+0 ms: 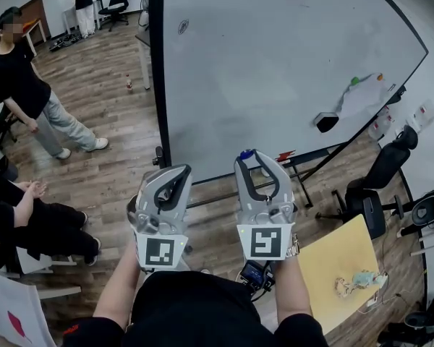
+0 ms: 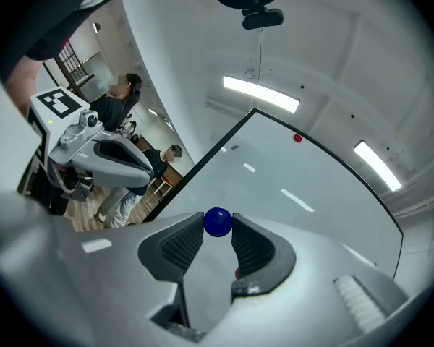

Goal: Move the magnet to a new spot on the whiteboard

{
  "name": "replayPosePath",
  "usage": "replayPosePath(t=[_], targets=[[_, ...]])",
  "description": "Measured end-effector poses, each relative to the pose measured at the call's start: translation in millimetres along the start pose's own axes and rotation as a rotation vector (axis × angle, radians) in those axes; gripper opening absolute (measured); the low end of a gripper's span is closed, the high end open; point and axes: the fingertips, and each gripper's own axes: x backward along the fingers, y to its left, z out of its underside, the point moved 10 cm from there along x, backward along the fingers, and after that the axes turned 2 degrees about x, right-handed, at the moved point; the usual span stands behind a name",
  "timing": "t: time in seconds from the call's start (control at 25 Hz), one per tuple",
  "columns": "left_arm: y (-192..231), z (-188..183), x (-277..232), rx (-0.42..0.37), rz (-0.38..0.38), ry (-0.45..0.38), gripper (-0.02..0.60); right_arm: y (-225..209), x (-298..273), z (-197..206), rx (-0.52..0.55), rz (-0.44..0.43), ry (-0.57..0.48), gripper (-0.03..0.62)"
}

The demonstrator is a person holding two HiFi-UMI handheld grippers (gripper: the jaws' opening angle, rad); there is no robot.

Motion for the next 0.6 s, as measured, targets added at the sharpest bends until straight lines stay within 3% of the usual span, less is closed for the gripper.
replayPosePath(t=[0.6], targets=[[24.4, 45.6, -21.7, 0.022, 0.01, 0.031, 0.0, 1.1, -63.1, 23.0, 0.025, -0.017, 0.047, 0.129]])
